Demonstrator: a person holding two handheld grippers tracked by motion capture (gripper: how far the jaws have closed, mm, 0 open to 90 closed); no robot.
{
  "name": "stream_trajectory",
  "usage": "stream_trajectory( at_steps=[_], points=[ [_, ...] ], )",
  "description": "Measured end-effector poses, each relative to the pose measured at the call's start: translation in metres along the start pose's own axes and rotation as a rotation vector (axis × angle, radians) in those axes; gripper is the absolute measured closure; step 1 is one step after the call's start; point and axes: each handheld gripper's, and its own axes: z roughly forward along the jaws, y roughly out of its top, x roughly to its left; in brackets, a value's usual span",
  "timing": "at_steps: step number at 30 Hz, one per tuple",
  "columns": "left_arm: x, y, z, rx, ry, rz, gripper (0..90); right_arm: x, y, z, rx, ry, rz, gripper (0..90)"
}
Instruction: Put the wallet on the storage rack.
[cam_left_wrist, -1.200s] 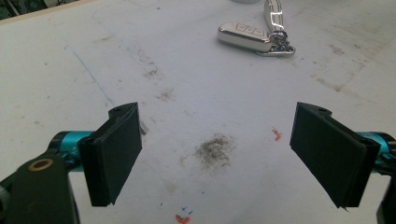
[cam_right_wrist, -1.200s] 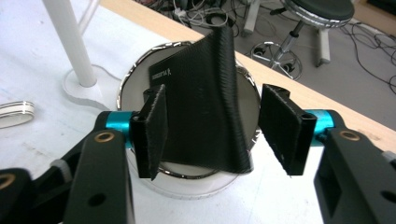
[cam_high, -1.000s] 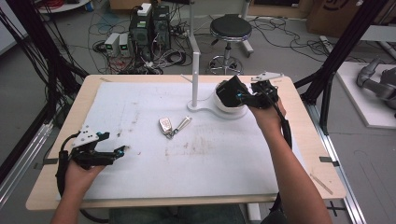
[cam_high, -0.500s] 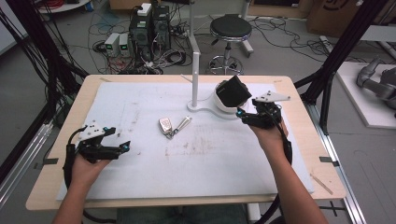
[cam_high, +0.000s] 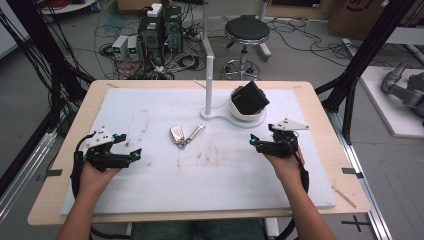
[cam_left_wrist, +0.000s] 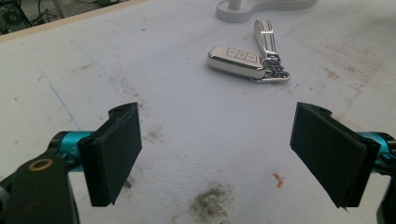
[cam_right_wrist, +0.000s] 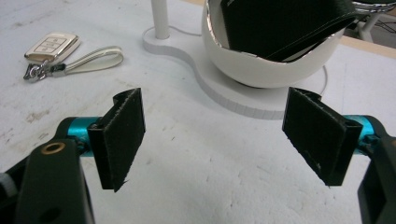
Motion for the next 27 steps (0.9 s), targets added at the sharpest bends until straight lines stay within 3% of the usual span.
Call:
stream_trajectory(
  at_steps=[7, 19, 27],
  points=[
    [-0.0003, 0.0004, 0.0011, 0.002, -0.006, 0.002, 16.6, 0.0027, -0.0044, 0.0020, 0.000, 0.010, -0.023, 21.5],
    [0.0014, -0.0022, 0.0021, -0.006, -0.021, -0.006, 16.6, 0.0040, -0.0046, 0.0035, -0.007, 0.008, -0.025, 21.5],
    [0.0036, -0.0031, -0.0013, -0.011, -0.009, -0.015, 16.6, 0.0034, -0.0035, 0.0041, -0.006, 0.013, -0.017, 21.5]
  ],
)
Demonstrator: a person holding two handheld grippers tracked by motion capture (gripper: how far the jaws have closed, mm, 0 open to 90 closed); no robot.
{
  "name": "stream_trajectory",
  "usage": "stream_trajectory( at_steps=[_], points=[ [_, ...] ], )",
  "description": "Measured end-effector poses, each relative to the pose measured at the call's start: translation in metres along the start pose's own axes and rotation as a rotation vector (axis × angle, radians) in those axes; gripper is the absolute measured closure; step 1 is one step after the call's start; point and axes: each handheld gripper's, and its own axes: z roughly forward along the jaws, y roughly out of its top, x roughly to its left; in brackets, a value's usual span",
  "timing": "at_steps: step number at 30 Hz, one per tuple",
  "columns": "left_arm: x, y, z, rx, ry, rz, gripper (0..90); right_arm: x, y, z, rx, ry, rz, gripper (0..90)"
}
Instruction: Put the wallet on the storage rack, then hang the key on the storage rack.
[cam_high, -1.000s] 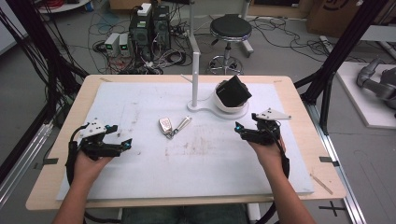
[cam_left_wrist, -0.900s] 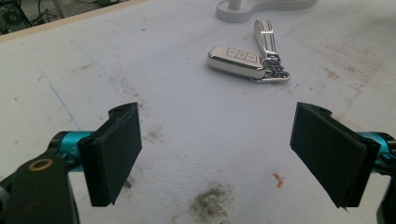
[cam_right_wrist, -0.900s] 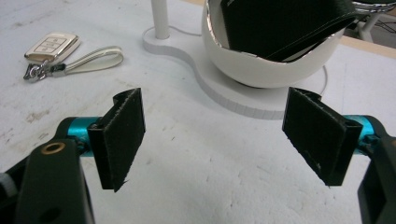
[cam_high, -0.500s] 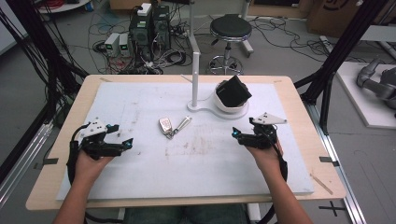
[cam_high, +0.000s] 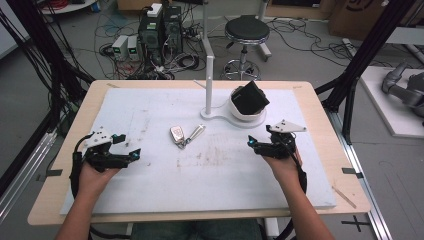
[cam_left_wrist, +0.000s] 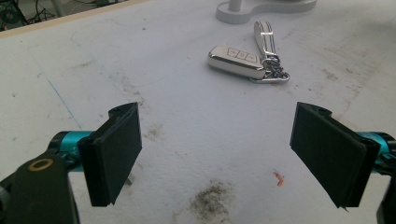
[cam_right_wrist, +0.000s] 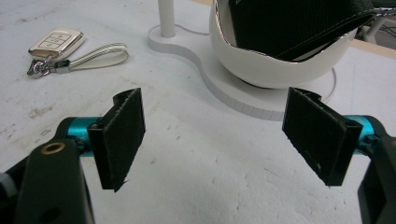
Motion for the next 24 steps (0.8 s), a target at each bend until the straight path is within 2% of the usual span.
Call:
stream_trajectory(
  at_steps=[7, 15, 24],
  points=[
    [-0.003, 0.002, 0.004, 0.004, -0.010, 0.008, 16.6, 0.003, -0.001, -0.002, -0.004, 0.009, -0.013, 21.5],
    [-0.007, 0.005, 0.007, -0.002, -0.020, -0.001, 16.5, 0.005, -0.002, 0.001, 0.017, 0.017, -0.029, 21.5],
    [-0.015, 0.014, 0.026, 0.005, -0.042, 0.018, 16.5, 0.010, -0.008, -0.002, 0.019, 0.026, -0.064, 21.5]
  ],
)
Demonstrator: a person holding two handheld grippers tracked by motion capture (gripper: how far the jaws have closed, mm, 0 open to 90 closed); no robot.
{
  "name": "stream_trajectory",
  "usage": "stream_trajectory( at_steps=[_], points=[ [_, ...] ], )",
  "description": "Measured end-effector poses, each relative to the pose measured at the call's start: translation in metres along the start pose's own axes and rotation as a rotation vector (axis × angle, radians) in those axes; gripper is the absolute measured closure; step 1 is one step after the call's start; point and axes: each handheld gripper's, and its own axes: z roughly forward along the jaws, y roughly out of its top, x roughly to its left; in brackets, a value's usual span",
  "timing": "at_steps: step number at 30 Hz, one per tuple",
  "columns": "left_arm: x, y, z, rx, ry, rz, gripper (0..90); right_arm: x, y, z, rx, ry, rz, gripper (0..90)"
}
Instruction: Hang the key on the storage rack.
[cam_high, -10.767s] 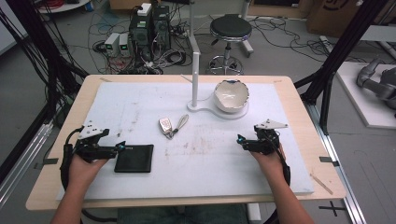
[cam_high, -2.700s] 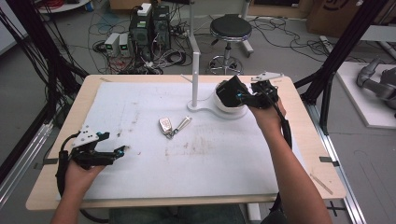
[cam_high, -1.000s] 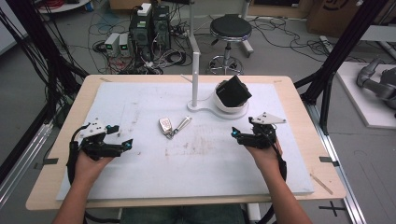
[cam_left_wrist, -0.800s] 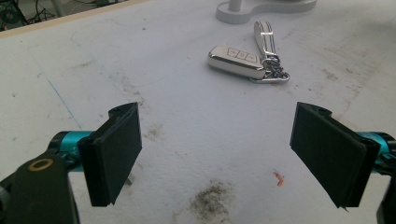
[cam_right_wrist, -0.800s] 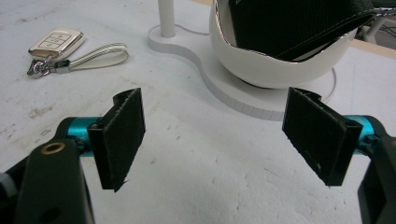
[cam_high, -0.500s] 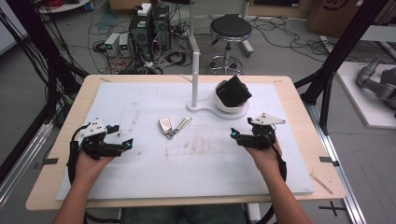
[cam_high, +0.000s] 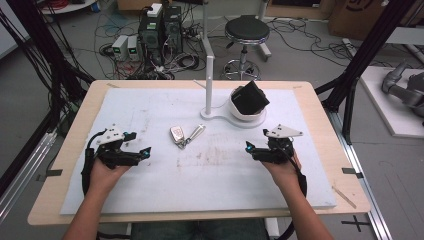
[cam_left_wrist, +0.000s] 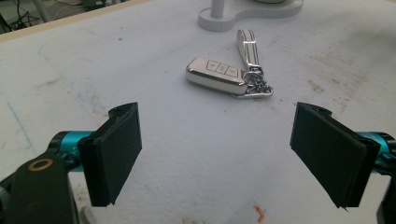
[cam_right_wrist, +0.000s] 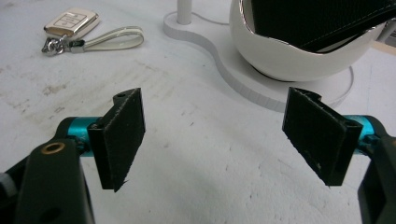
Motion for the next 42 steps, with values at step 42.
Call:
stream_trajectory(
  at_steps=[42],
  points=[
    [-0.029, 0.051, 0.139, 0.121, -0.123, 0.059, 16.6, -0.020, -0.046, -0.040, 0.067, -0.099, 0.038, 21.5]
  ],
)
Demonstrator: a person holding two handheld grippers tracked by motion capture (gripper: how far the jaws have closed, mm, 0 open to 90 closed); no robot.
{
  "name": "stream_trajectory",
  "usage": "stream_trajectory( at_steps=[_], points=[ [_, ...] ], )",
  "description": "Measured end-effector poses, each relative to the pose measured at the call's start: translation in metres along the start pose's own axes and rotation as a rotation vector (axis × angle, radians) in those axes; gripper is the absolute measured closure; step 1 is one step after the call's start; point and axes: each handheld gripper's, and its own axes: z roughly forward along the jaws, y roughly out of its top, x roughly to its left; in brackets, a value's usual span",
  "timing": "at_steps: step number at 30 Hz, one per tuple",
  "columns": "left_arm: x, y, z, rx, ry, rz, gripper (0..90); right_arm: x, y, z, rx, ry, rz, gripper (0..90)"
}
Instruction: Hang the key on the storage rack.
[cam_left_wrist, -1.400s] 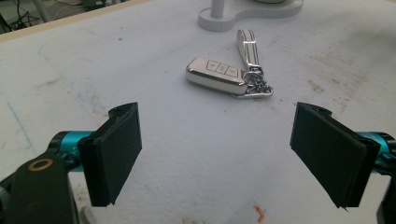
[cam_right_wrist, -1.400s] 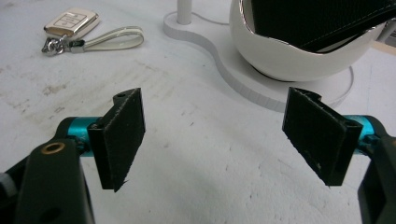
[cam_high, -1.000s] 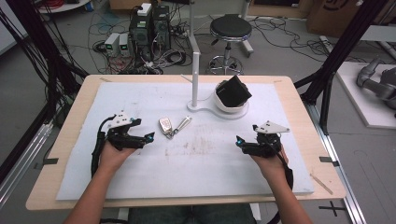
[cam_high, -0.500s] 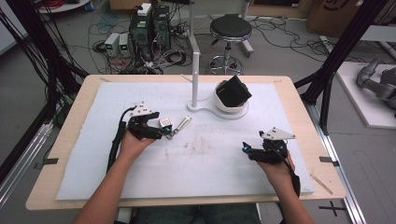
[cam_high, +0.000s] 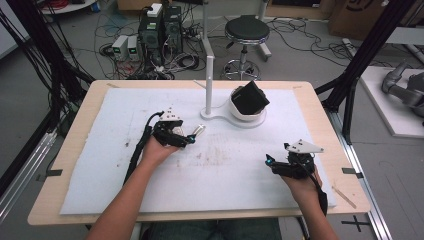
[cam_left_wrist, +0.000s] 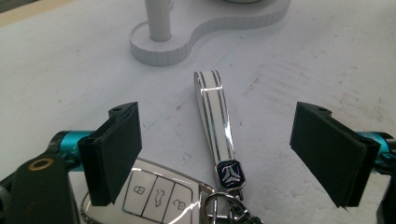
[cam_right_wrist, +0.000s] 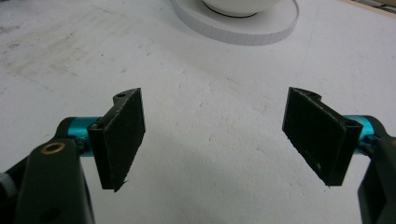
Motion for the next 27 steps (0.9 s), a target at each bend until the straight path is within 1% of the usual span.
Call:
stream_trajectory(
  at_steps=[2, 4, 6, 8, 12, 13, 15, 16, 18, 21, 22, 24, 26, 27],
  points=[
    [-0.001, 0.001, 0.005, 0.020, 0.005, 0.017, 16.7, 0.000, 0.000, -0.001, 0.001, -0.004, 0.003, 21.5],
    [-0.002, -0.001, 0.010, 0.032, 0.004, 0.017, 16.7, 0.000, -0.001, -0.001, 0.003, -0.004, 0.003, 21.5],
    [-0.001, -0.002, 0.013, 0.057, 0.005, 0.021, 16.8, -0.001, -0.002, -0.002, 0.002, -0.007, 0.005, 21.5],
    [-0.001, -0.004, 0.016, 0.078, 0.006, 0.014, 17.6, -0.002, -0.002, -0.002, 0.001, -0.008, 0.006, 21.5],
    [-0.002, -0.004, 0.018, 0.096, 0.000, 0.032, 22.5, -0.003, -0.003, -0.003, 0.002, -0.010, 0.006, 21.5],
    [-0.002, -0.004, 0.019, 0.105, -0.003, 0.039, 25.0, -0.003, -0.003, -0.004, 0.001, -0.010, 0.009, 21.5],
    [-0.004, -0.004, 0.020, 0.128, -0.004, 0.057, 32.9, -0.004, -0.003, -0.004, -0.001, -0.011, 0.009, 21.5],
    [-0.006, -0.003, 0.021, 0.136, 0.005, 0.064, 35.3, -0.004, -0.003, -0.004, -0.001, -0.012, 0.011, 21.5],
    [-0.005, -0.003, 0.021, 0.138, 0.002, 0.052, 36.2, -0.004, -0.003, -0.005, -0.002, -0.012, 0.016, 21.5],
    [-0.006, -0.003, 0.020, 0.144, 0.000, 0.056, 40.1, -0.005, -0.004, -0.006, -0.004, -0.013, 0.016, 21.5],
    [-0.007, -0.003, 0.020, 0.142, -0.009, 0.059, 43.4, -0.005, -0.004, -0.006, -0.005, -0.014, 0.014, 21.5],
    [-0.007, -0.002, 0.018, 0.151, -0.011, 0.065, 50.3, -0.005, -0.004, -0.007, -0.005, -0.017, 0.017, 21.5],
    [-0.006, -0.002, 0.015, 0.155, -0.023, 0.080, 62.8, -0.005, -0.004, -0.007, -0.007, -0.017, 0.017, 21.5],
    [-0.006, -0.003, 0.015, 0.150, -0.024, 0.072, 66.2, -0.005, -0.004, -0.007, -0.006, -0.017, 0.018, 21.5]
  ],
)
